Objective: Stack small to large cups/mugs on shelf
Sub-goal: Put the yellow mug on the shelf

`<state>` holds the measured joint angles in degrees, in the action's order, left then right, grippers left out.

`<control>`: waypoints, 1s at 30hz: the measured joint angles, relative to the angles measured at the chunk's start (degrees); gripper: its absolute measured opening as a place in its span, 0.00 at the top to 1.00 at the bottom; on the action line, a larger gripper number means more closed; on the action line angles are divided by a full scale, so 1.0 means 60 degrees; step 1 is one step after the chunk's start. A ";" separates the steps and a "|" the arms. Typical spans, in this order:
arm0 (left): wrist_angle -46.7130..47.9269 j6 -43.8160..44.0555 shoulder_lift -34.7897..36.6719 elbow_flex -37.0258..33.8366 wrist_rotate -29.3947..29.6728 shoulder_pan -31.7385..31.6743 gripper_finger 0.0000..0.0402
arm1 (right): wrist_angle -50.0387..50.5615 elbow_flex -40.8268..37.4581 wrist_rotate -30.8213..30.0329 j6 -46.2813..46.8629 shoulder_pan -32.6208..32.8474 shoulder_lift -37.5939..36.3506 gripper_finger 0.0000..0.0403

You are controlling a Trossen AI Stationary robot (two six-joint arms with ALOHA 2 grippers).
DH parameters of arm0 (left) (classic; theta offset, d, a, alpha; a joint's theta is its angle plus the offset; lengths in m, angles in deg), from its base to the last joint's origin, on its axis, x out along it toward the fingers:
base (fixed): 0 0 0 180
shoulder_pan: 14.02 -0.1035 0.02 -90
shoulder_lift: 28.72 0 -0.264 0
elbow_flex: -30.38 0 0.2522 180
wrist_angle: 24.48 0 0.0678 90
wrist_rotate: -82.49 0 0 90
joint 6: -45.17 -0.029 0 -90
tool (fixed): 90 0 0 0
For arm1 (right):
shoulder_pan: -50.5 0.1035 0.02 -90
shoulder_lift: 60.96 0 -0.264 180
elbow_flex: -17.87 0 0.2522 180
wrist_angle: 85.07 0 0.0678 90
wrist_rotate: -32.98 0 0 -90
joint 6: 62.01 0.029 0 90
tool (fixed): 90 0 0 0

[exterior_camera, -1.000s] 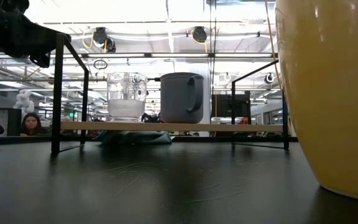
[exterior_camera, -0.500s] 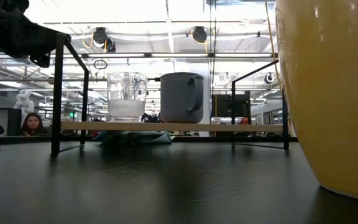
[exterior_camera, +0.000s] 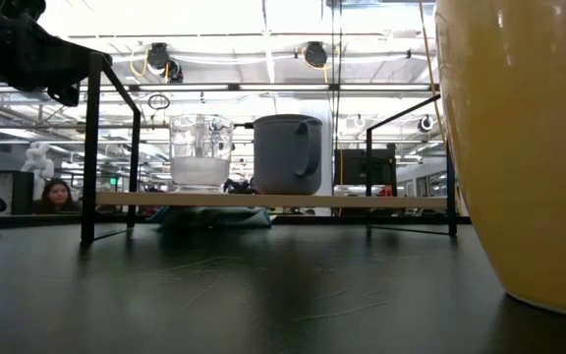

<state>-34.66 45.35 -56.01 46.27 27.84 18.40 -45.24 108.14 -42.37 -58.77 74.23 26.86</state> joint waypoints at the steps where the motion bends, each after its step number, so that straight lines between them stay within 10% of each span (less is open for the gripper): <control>1: -0.0003 -0.0001 0.0000 0.0000 -0.0012 0.0000 0.99 | 0.0181 -0.0004 0.0004 0.0060 0.0035 0.0012 0.62; 30: -0.0027 -0.0062 -0.0004 0.0000 -0.0090 0.0004 0.95 | 0.1056 -0.0015 -0.0014 0.0784 0.0345 0.1459 0.62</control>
<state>-34.82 44.98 -56.03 46.27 27.30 18.42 -38.91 108.06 -42.46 -54.06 76.30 35.62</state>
